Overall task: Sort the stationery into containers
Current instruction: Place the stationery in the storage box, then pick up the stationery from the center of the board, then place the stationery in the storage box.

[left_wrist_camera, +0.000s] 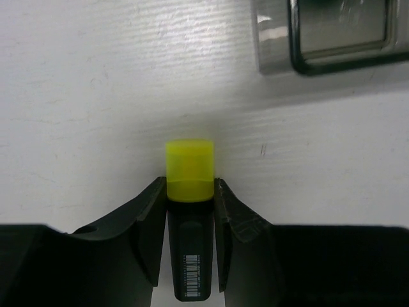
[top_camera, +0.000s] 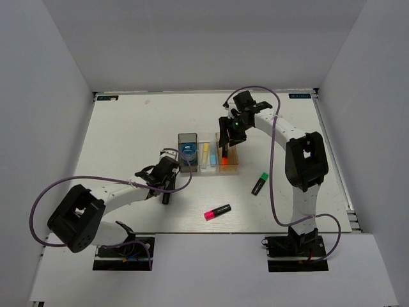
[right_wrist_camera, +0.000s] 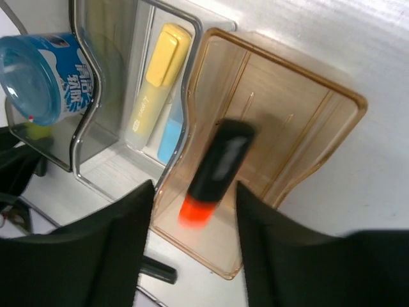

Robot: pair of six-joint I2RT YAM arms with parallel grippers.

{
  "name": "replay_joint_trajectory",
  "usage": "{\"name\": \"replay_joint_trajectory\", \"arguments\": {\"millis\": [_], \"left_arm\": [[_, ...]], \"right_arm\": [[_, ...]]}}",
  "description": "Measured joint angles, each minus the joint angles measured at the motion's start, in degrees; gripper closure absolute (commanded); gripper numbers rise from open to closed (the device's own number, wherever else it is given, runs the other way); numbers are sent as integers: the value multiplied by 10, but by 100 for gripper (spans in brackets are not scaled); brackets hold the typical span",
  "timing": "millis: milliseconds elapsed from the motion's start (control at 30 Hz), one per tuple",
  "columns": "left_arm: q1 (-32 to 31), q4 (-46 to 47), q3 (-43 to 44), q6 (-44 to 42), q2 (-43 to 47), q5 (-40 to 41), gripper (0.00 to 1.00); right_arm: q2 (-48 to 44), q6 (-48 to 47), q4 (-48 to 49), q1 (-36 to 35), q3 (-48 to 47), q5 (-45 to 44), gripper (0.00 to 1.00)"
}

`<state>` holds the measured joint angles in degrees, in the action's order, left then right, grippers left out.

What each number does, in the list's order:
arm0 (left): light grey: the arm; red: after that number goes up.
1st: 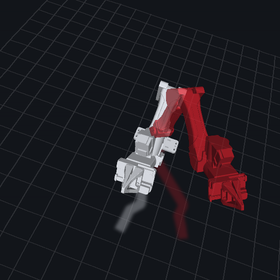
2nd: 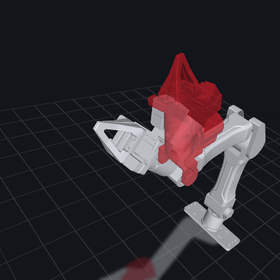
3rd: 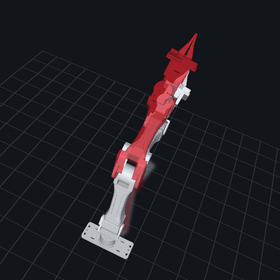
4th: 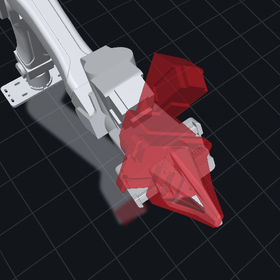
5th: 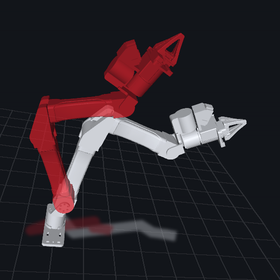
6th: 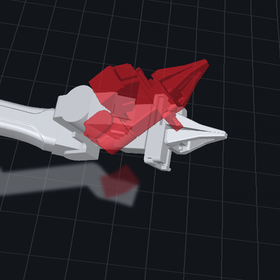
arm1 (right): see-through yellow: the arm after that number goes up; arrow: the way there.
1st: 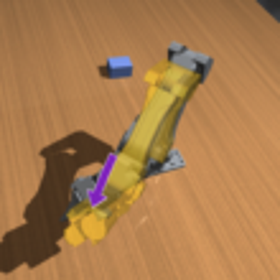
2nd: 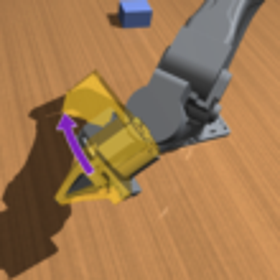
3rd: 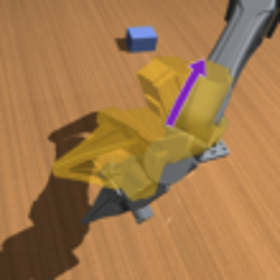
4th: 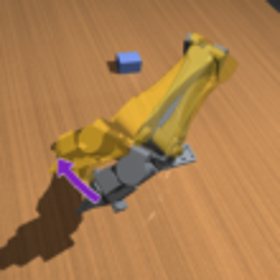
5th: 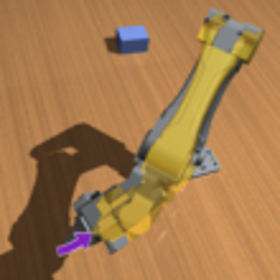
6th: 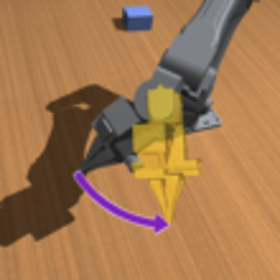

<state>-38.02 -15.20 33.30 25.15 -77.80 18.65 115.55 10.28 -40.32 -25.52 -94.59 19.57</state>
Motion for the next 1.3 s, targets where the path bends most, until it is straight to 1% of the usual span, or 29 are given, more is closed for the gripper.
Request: {"name": "replay_joint_trajectory", "arguments": {"millis": [33,67,100,200,233,267,300,333,367,433,567,600,633,667,700,733,800,833,900,1033,1067,1100,1133,1167,1200,1233,1300], "left_arm": [[0,-6,-3,0,8,0,99],[-2,-14,-7,0,16,0,99],[-4,-24,-10,-1,26,0,99],[-16,-53,-11,-3,61,0,99],[-20,-60,-10,-5,75,0,99],[-25,-71,-5,-5,89,0,99],[-30,-80,2,-7,100,0,99],[-35,-86,10,-8,107,-1,99],[-40,-94,25,-9,112,-1,99],[-48,-103,65,-11,110,-10,99],[-57,-93,169,-11,65,-42,99],[-59,-90,205,-11,41,-50,99],[-61,-83,242,-11,9,-57,99],[-64,-72,277,-11,-23,-62,99],[-68,-68,312,-12,-57,-66,99],[-71,-67,350,-13,-93,-70,99],[-77,-69,432,-16,-170,-75,99],[-80,-65,474,-17,-210,-75,99],[-82,-71,543,-20,-281,-75,99],[-84,-95,646,-21,-386,-71,99],[-85,-101,664,-21,-405,-70,97],[-85,-105,675,-19,-420,-68,93],[-85,-110,682,-16,-431,-65,85],[-84,-114,685,-14,-439,-63,84],[-84,-119,685,-11,-445,-61,81],[-84,-125,685,-9,-449,-60,64],[-84,-131,685,-5,-455,-59,41]], "right_arm": [[0,-1,-1,0,-3,-5,37],[0,-2,0,-1,-4,-10,32],[0,-3,-1,-1,-4,-15,30],[-4,-9,-3,-1,-4,-25,30],[-7,-10,-3,-1,-4,-28,34],[-12,-14,-4,-1,-4,-30,39],[-20,-18,-4,-1,-2,-31,58],[-31,-26,-3,-1,2,-34,74],[-48,-33,-2,-1,11,-37,100],[-97,-50,11,0,49,-49,100],[-253,-114,45,8,195,-66,100],[-288,-129,51,12,228,-68,89],[-319,-144,60,15,259,-70,76],[-342,-158,63,17,284,-70,69],[-362,-174,67,22,309,-70,53],[-377,-186,72,26,330,-69,45],[-405,-215,76,33,374,-64,37],[-423,-233,82,37,403,-59,31],[-446,-249,85,41,431,-56,31],[-485,-269,91,49,461,-55,31],[-488,-271,95,52,461,-55,28],[-489,-273,99,55,461,-56,21],[-489,-273,103,58,461,-57,13],[-488,-274,105,61,461,-59,10],[-487,-276,106,63,461,-61,10],[-487,-281,107,66,461,-62,10],[-487,-289,110,70,461,-63,10]]}}
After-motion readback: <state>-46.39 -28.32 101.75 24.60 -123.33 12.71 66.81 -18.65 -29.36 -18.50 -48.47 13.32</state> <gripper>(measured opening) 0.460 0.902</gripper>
